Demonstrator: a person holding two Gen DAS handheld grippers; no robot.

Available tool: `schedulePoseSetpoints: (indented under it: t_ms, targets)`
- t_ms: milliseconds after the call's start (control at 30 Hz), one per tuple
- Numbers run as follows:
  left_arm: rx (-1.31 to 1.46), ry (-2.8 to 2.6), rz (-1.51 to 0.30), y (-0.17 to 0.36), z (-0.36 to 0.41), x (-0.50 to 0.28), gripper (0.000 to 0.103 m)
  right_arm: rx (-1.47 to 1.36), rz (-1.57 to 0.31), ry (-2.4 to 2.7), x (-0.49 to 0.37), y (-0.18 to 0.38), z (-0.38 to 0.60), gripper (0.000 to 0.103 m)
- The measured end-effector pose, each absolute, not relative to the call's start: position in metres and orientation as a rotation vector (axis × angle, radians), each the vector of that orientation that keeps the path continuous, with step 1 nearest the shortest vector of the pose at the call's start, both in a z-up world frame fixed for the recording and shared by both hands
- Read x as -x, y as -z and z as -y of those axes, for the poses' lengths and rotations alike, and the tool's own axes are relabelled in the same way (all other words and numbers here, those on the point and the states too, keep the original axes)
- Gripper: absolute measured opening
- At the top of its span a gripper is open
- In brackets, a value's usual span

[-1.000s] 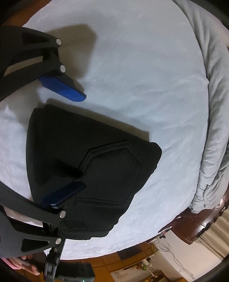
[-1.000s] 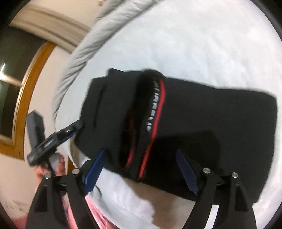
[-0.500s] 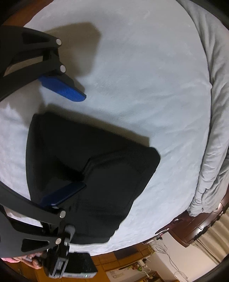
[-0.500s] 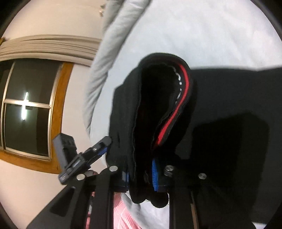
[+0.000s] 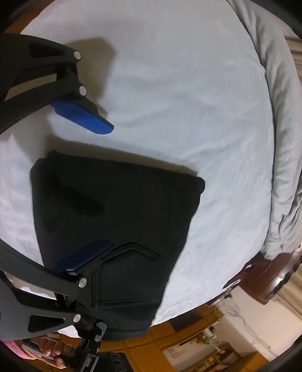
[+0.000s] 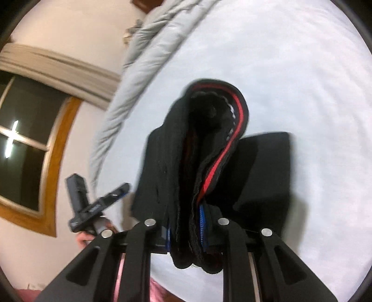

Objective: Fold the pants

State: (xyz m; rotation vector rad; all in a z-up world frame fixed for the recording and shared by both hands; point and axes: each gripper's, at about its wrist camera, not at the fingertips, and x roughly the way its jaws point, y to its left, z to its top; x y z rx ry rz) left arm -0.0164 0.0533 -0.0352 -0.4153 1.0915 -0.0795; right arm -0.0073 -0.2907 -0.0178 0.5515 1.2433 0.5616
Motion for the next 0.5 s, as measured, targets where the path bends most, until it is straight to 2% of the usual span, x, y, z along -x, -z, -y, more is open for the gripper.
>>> schedulePoseSetpoints:
  t_ms: [200, 500]
  targets:
    - [0.285, 0.056, -1.142, 0.053, -0.020, 0.002, 0.091, -0.541, -1.320, -0.502, 0.014, 0.066, 0.294, 0.019]
    - [0.252, 0.025, -1.169, 0.067, -0.017, -0.002, 0.093, -0.473, -1.331, -0.508, 0.005, 0.081, 0.308, 0.023]
